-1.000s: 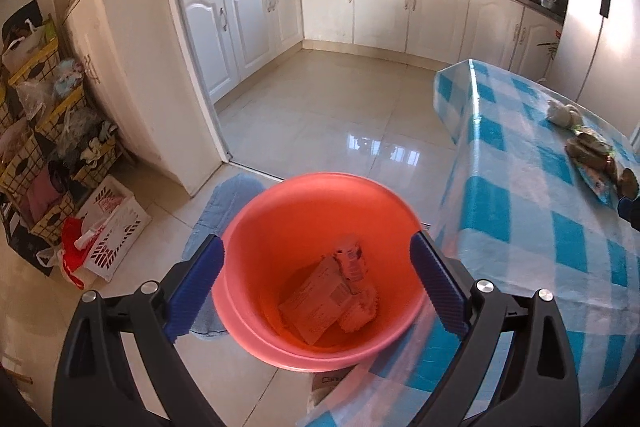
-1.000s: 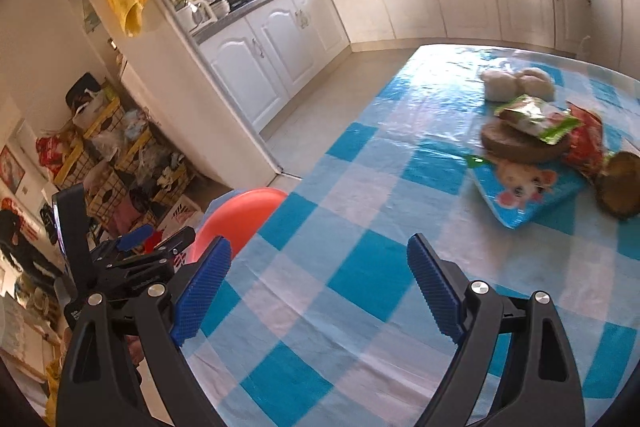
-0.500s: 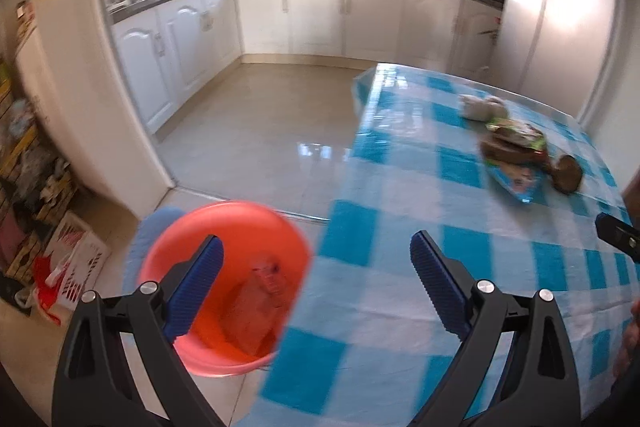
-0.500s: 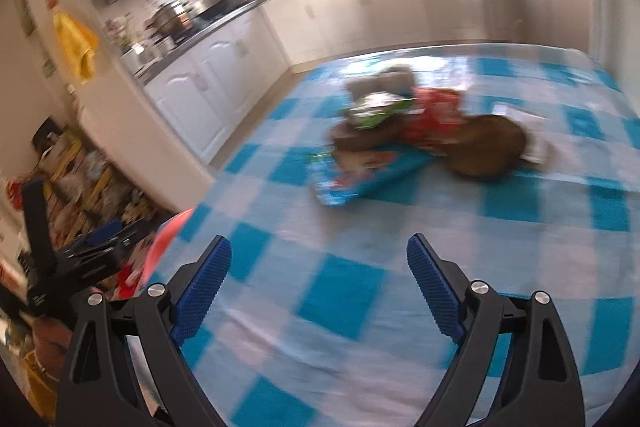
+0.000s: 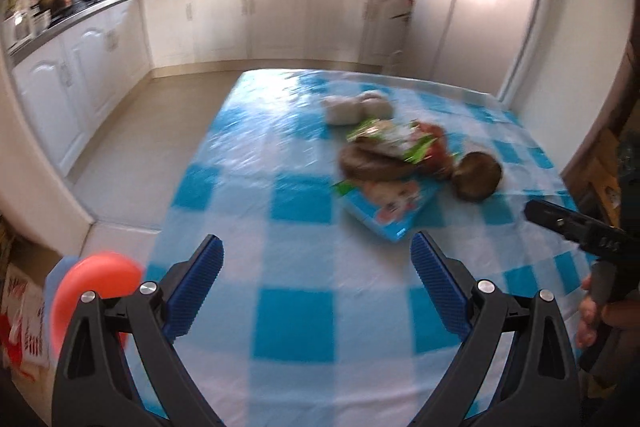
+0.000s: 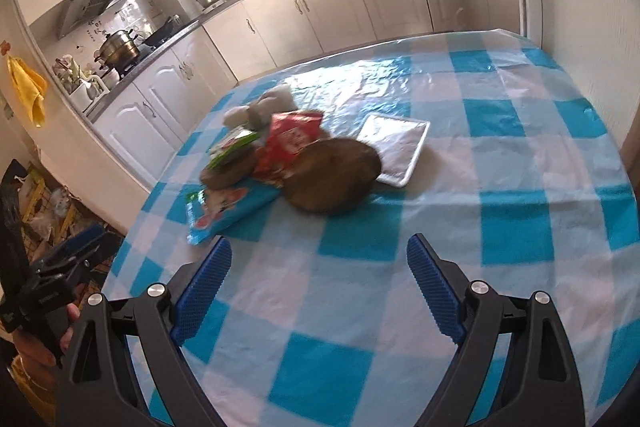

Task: Collect trash
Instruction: 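Lower the left tool toward the white cloth bundle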

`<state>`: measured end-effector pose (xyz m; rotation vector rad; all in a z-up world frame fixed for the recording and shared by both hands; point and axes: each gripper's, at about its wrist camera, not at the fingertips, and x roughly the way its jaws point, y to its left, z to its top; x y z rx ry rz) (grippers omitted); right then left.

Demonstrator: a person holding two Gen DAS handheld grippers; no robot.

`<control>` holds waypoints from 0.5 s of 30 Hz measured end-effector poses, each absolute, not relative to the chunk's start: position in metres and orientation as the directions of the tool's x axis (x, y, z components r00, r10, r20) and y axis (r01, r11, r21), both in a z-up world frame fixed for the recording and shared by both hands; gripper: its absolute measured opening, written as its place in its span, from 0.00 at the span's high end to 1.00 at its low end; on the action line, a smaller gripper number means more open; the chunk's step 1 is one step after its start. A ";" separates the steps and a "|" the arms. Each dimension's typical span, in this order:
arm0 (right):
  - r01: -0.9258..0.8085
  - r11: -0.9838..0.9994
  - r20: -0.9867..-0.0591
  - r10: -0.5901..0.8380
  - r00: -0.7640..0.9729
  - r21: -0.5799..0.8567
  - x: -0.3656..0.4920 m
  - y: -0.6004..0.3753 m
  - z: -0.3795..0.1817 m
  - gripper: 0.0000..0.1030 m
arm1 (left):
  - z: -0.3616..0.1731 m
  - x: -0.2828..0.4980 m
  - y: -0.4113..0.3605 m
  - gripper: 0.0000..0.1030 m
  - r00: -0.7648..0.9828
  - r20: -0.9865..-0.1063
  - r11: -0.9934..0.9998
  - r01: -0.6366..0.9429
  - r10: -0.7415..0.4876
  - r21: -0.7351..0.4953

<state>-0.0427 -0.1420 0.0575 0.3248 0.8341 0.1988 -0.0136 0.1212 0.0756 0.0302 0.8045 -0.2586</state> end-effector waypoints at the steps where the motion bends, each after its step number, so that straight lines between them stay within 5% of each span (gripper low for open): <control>1: -0.037 0.934 -0.693 0.289 0.661 0.354 -0.039 -0.146 0.057 0.14 | 0.075 -0.008 0.113 0.08 0.661 -0.716 0.965 0.251 -0.224 -0.071; 15: -0.014 0.919 -0.693 0.307 0.652 0.395 0.021 -0.180 0.058 0.14 | 0.069 0.078 0.060 0.08 0.648 -0.708 0.960 0.185 -0.280 -0.211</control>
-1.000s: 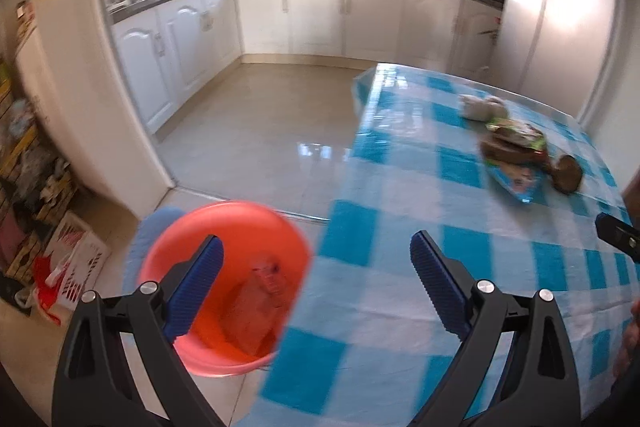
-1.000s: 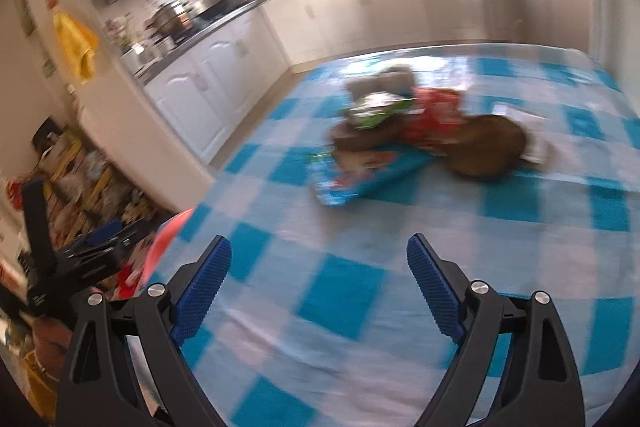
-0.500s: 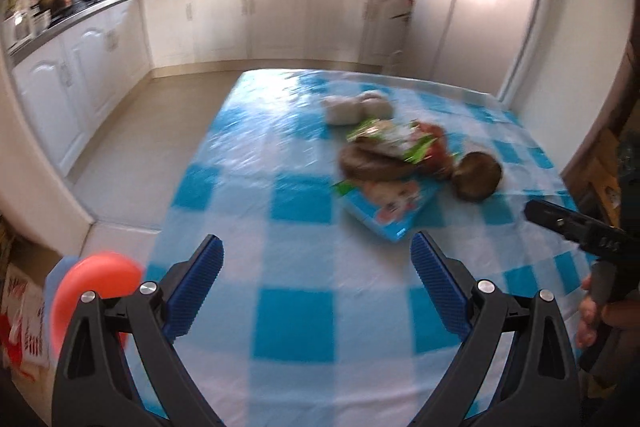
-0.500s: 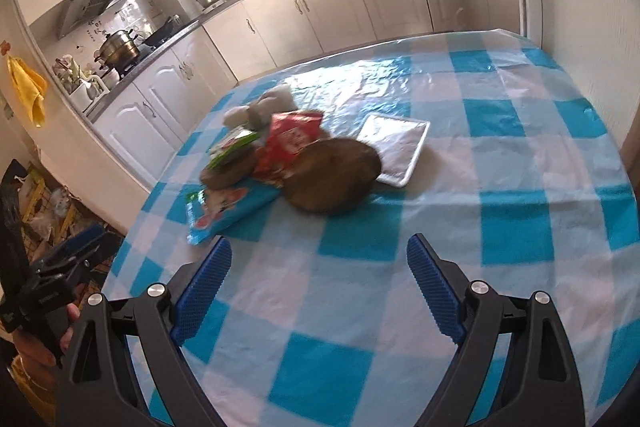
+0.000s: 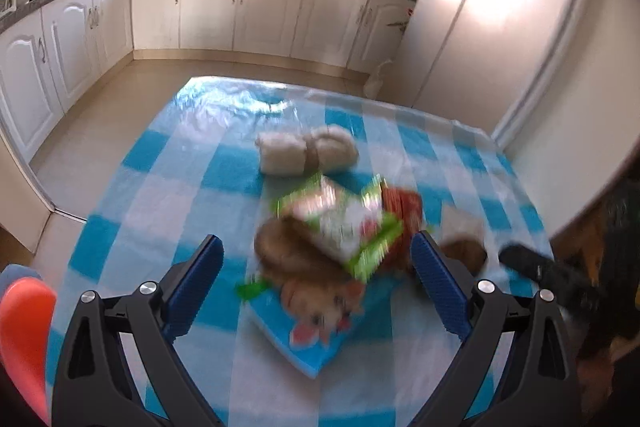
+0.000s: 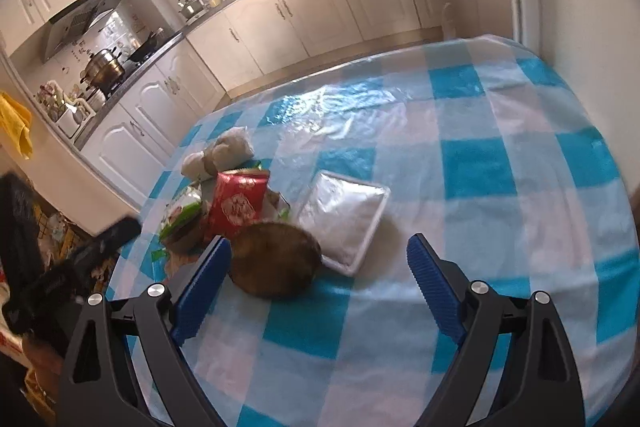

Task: Collect trash
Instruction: 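Lower the left tool toward the white cloth bundle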

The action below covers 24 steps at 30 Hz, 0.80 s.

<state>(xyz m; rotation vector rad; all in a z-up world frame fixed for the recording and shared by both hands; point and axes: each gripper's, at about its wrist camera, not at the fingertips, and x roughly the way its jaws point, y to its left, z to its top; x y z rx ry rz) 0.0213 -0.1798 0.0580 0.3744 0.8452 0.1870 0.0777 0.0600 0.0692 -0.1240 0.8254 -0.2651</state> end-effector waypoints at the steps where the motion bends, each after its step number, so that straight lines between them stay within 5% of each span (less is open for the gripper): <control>1: -0.018 0.921 -0.695 0.306 0.651 0.389 0.024 -0.178 0.059 0.14 | 0.072 0.086 0.060 0.08 0.654 -0.706 0.962 0.174 -0.271 -0.209; 6: -0.048 0.921 -0.683 0.321 0.656 0.387 0.032 -0.171 0.065 0.14 | 0.076 0.149 0.051 0.08 0.622 -0.740 0.967 0.185 -0.255 -0.178; 14: -0.024 0.918 -0.698 0.319 0.641 0.397 0.031 -0.191 0.052 0.14 | 0.065 0.202 0.016 0.08 0.488 -0.820 0.850 0.526 -0.299 0.003; 24: -0.065 0.907 -0.696 0.363 0.619 0.416 0.036 -0.189 0.042 0.14 | 0.033 0.221 0.010 0.08 0.353 -0.895 0.777 0.629 -0.274 0.009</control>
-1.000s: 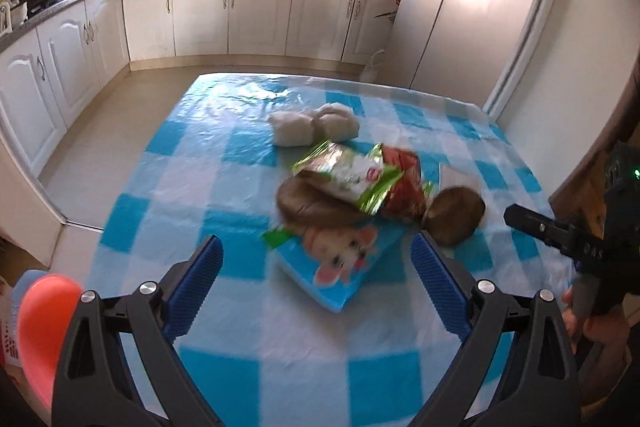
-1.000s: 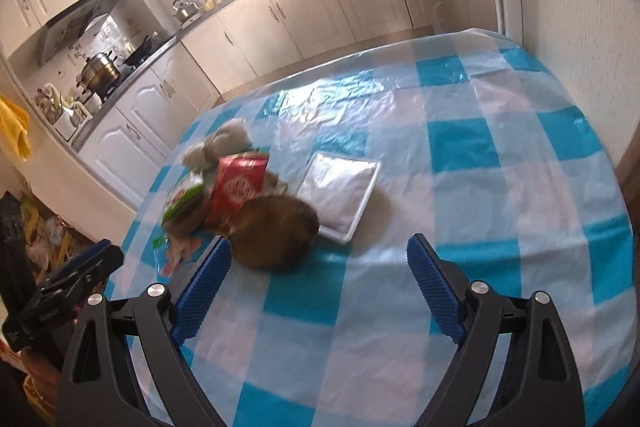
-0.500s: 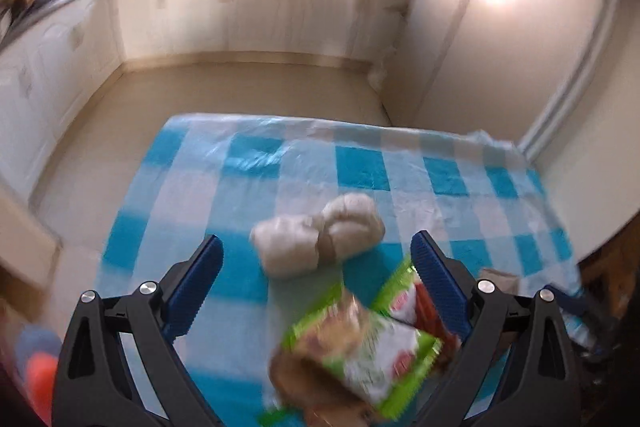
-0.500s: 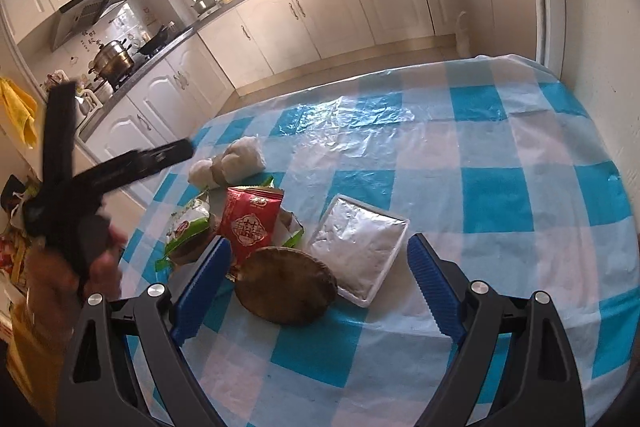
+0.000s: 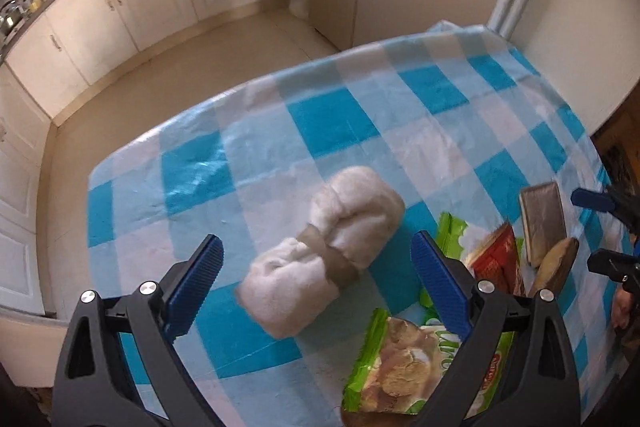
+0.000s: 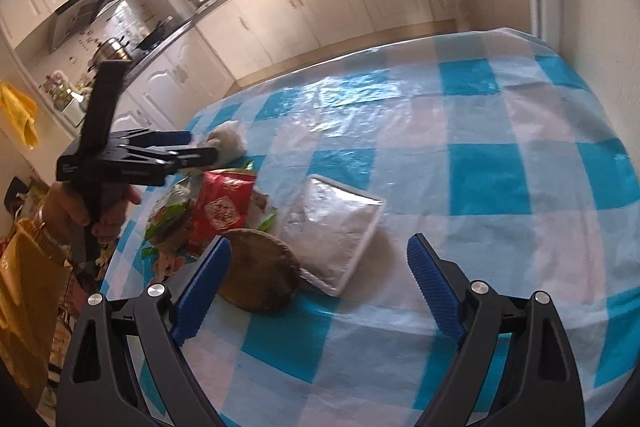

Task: Collect trash
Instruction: 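Lower the left tool toward the white cloth bundle, then close the left tool on the white cloth bundle while the right tool reaches the brown round item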

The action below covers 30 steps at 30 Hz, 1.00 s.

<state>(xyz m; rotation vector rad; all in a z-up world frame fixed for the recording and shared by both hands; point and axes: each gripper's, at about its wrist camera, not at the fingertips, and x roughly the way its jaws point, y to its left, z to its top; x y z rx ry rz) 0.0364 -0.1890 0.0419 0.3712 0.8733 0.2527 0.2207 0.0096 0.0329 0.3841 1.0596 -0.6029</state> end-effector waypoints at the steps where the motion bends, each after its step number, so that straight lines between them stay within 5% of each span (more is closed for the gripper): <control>1: -0.078 0.906 -0.693 0.371 0.618 0.415 0.037 -0.186 0.042 0.14 | 0.029 0.221 0.006 0.08 0.347 -0.897 0.771 0.636 -0.273 0.012; 5: -0.080 0.912 -0.697 0.363 0.619 0.403 0.044 -0.182 0.043 0.14 | 0.022 0.215 -0.003 0.09 0.354 -0.894 0.753 0.657 -0.273 0.031; 11: -0.144 0.909 -0.672 0.388 0.630 0.390 0.047 -0.170 0.049 0.14 | 0.018 0.219 0.009 0.39 0.383 -0.886 0.811 0.585 -0.262 0.013; 19: -0.208 0.907 -0.686 0.415 0.598 0.367 0.044 -0.153 0.044 0.30 | 0.019 0.206 0.010 0.44 0.388 -0.881 0.820 0.573 -0.273 -0.001; 27: -0.259 0.928 -0.727 0.372 0.578 0.269 0.032 -0.129 0.040 0.30 | 0.020 0.175 0.006 0.45 0.375 -0.878 0.812 0.583 -0.297 -0.026; 30: -0.253 0.939 -0.738 0.341 0.583 0.233 0.027 -0.128 0.038 0.49 | 0.020 0.162 0.009 0.45 0.379 -0.874 0.815 0.579 -0.304 -0.033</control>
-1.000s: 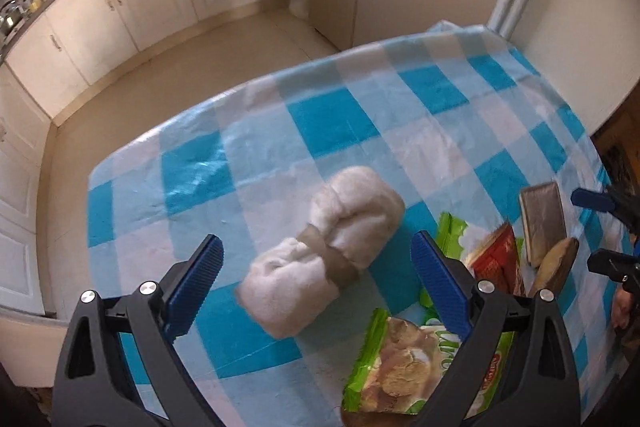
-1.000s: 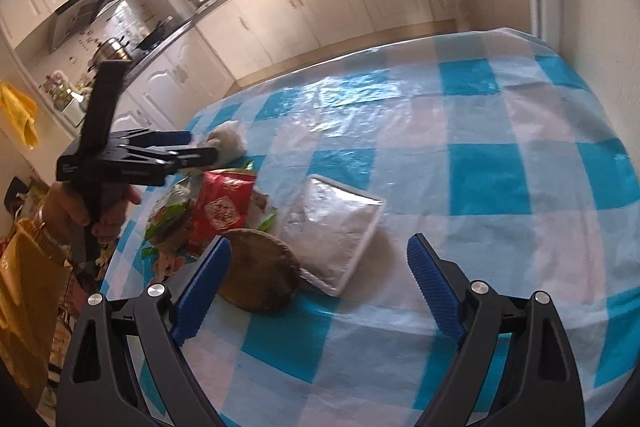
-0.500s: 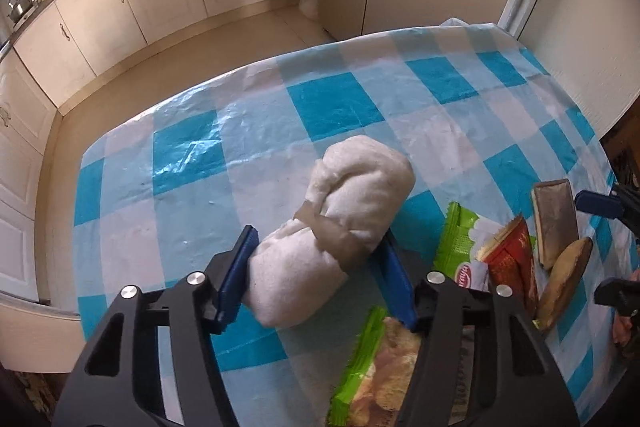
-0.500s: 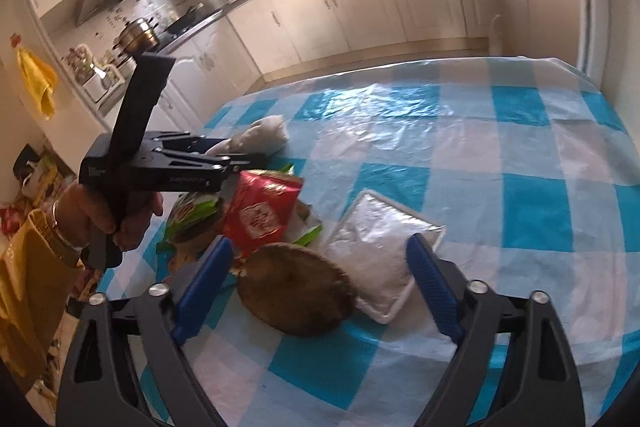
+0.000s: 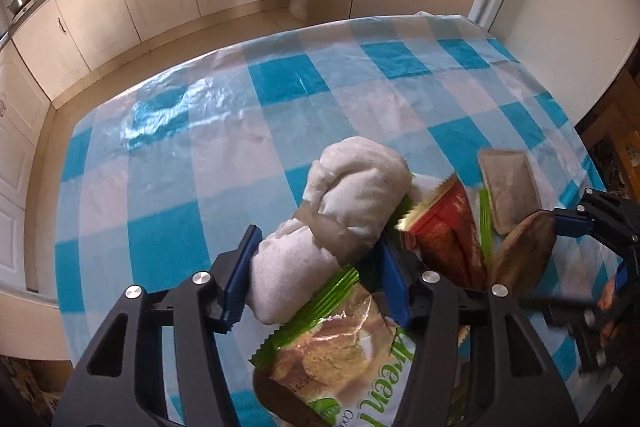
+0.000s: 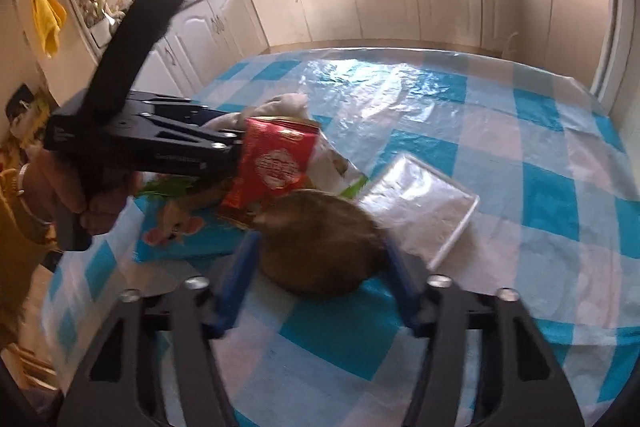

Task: Collect trash
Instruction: 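Close the left tool on the white cloth bundle while the right tool reaches the brown round item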

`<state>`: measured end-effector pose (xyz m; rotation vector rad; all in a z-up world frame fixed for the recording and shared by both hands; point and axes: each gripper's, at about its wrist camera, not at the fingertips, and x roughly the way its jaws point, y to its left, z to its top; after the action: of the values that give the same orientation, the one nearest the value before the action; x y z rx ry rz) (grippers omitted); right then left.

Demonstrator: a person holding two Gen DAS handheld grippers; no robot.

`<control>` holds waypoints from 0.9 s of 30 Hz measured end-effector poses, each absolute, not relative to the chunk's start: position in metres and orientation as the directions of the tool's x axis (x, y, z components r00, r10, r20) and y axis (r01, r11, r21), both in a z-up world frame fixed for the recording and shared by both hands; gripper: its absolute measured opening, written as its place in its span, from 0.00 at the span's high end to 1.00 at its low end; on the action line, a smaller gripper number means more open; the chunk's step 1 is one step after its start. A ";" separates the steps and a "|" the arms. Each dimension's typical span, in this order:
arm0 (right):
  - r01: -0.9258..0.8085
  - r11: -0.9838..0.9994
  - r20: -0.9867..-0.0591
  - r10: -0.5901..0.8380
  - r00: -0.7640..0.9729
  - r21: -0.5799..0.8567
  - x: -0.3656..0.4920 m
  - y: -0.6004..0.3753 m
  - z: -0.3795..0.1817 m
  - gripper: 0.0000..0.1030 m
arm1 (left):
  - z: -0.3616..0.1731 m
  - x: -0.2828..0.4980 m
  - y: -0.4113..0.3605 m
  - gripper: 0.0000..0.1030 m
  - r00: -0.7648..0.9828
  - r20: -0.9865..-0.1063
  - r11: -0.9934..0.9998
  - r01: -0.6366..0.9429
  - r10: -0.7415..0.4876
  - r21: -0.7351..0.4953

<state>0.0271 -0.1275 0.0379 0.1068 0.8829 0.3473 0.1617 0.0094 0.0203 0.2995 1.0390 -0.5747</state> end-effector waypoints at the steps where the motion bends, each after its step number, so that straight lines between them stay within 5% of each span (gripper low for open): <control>1: -0.249 0.937 -0.736 0.348 0.581 0.246 0.026 -0.129 0.036 0.50 | 0.020 0.158 0.009 0.45 0.379 -0.873 0.815 0.579 -0.306 -0.034; 11: -0.204 0.934 -0.729 0.355 0.585 0.292 -0.012 -0.136 0.035 0.64 | 0.020 0.102 0.011 0.45 0.374 -0.868 0.805 0.591 -0.327 -0.049; 21: -0.179 0.915 -0.723 0.397 0.565 0.362 -0.053 -0.137 0.035 0.64 | 0.022 0.054 0.005 0.56 0.360 -0.860 0.799 0.595 -0.361 -0.086; 25: -0.125 0.915 -0.703 0.377 0.603 0.384 -0.053 -0.149 0.040 0.31 | 0.023 0.055 0.011 0.62 0.357 -0.861 0.818 0.564 -0.362 -0.110; 27: -0.116 0.921 -0.698 0.360 0.619 0.372 -0.049 -0.151 0.042 0.25 | 0.024 0.056 0.014 0.63 0.359 -0.861 0.825 0.553 -0.359 -0.114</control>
<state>-0.0486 -0.1512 0.0424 0.3054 0.8633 0.2786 0.0564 0.0142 0.0241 0.2091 1.0499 -0.5937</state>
